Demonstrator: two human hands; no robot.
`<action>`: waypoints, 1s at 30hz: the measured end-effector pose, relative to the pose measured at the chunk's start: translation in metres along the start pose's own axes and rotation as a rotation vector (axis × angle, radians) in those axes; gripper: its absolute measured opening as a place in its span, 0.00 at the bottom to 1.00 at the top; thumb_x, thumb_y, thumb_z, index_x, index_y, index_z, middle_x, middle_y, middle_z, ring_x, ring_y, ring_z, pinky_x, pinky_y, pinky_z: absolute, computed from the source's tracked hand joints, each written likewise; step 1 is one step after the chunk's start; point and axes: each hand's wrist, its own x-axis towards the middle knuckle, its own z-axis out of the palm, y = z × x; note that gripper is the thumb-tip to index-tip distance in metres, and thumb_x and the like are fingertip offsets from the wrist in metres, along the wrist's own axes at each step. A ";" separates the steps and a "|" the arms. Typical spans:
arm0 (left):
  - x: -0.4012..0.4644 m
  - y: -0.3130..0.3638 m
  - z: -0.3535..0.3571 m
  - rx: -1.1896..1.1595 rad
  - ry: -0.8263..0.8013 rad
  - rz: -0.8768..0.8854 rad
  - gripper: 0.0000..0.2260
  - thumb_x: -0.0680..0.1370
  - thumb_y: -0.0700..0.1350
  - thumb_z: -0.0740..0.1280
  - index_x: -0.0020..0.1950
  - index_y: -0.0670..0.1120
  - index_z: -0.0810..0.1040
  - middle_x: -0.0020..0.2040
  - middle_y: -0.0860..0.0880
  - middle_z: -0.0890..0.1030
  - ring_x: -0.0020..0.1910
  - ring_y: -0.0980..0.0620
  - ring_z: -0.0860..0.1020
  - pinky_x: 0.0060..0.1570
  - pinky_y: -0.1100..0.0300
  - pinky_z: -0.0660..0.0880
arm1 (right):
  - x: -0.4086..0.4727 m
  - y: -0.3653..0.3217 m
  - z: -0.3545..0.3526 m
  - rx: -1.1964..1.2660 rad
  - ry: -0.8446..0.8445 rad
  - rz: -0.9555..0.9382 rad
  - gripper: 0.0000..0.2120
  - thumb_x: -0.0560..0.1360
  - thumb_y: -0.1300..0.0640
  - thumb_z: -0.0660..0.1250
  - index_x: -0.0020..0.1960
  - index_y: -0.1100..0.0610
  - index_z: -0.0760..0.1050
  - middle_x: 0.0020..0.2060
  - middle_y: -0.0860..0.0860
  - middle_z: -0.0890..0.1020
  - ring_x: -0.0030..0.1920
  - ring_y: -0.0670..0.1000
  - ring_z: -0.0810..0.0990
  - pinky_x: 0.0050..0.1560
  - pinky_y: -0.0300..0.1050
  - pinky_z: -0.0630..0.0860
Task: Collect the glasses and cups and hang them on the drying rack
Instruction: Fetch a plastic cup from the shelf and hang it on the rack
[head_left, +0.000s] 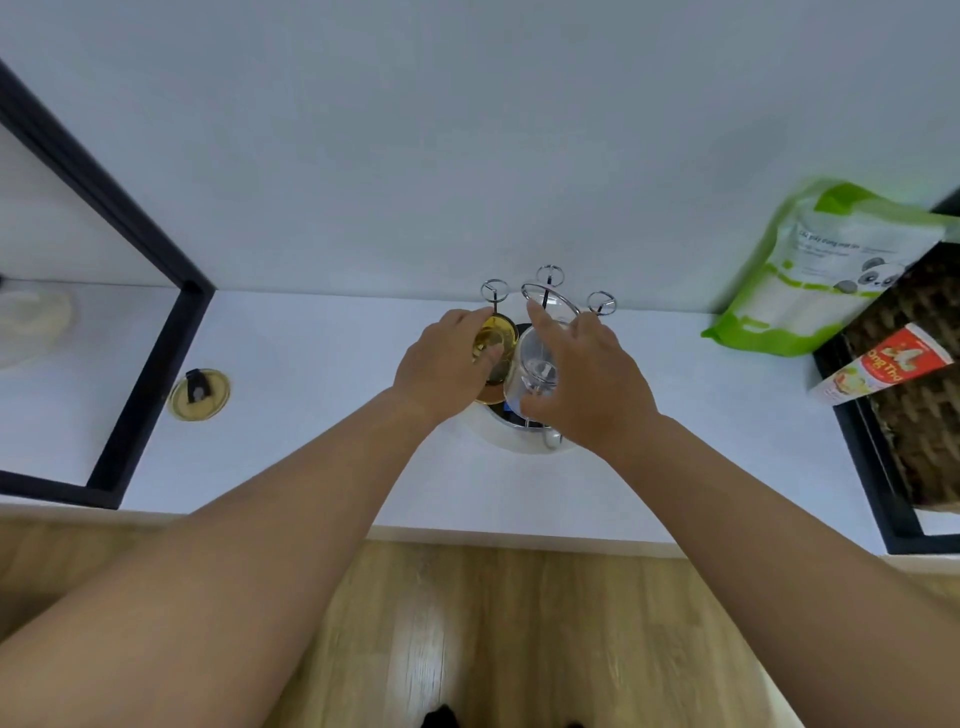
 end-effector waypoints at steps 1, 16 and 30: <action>0.000 0.000 0.000 0.002 0.001 0.002 0.24 0.83 0.55 0.63 0.78 0.51 0.67 0.73 0.48 0.73 0.70 0.45 0.72 0.65 0.46 0.73 | 0.000 0.000 0.004 -0.021 0.005 0.000 0.47 0.70 0.46 0.75 0.83 0.46 0.57 0.59 0.57 0.74 0.62 0.60 0.75 0.53 0.52 0.77; 0.004 -0.002 0.001 0.023 0.016 -0.011 0.24 0.83 0.55 0.62 0.79 0.51 0.66 0.73 0.49 0.72 0.68 0.45 0.74 0.63 0.48 0.75 | -0.005 0.011 0.014 -0.234 0.057 0.011 0.46 0.70 0.37 0.70 0.83 0.47 0.58 0.59 0.57 0.79 0.60 0.60 0.76 0.55 0.55 0.71; 0.004 -0.004 0.006 0.009 0.031 -0.018 0.24 0.84 0.55 0.61 0.79 0.52 0.65 0.73 0.48 0.71 0.68 0.45 0.74 0.62 0.46 0.76 | 0.003 0.012 0.036 -0.345 0.067 0.014 0.46 0.70 0.36 0.72 0.82 0.50 0.61 0.58 0.56 0.83 0.67 0.60 0.73 0.71 0.67 0.60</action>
